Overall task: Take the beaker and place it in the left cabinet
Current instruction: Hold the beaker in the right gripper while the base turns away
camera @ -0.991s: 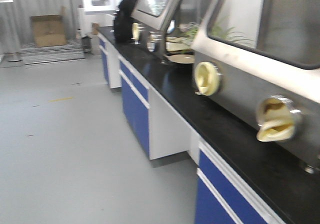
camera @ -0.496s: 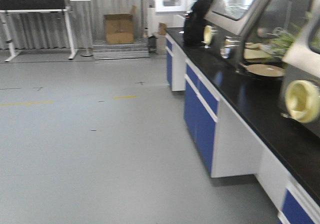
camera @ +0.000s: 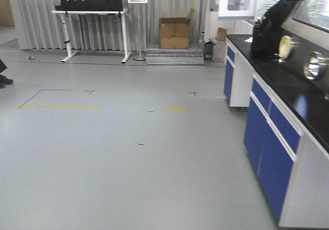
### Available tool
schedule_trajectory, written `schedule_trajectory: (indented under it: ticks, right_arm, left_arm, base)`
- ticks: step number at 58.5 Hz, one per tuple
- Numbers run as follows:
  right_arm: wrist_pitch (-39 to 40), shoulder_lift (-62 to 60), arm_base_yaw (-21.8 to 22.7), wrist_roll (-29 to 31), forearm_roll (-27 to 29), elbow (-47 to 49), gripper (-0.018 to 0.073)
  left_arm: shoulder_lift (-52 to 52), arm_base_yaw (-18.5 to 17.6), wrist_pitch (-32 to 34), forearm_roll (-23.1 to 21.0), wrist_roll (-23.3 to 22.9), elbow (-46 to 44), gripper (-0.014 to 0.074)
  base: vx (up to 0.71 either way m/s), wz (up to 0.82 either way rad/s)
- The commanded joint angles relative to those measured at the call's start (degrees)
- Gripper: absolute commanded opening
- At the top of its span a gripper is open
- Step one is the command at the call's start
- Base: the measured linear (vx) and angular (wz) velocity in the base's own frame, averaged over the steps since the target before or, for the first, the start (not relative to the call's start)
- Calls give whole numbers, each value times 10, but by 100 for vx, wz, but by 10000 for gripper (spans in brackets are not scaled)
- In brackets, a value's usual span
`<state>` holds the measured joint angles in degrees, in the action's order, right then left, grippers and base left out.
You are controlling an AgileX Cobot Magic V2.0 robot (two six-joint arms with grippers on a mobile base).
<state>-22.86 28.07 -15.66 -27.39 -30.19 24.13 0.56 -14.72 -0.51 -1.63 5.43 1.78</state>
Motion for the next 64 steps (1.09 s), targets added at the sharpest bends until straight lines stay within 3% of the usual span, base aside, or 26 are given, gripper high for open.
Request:
schedule_trajectory:
  ticks: [1, 64]
  right_arm:
    - [41, 0, 1, 1, -15, 17, -6]
    - [41, 2, 1, 1, -15, 17, -6]
  left_arm:
    - [11, -2, 48, -5, -2, 9, 1]
    - [11, -2, 48, -5, -2, 9, 1]
  base:
    - [51, 27]
    - [59, 2]
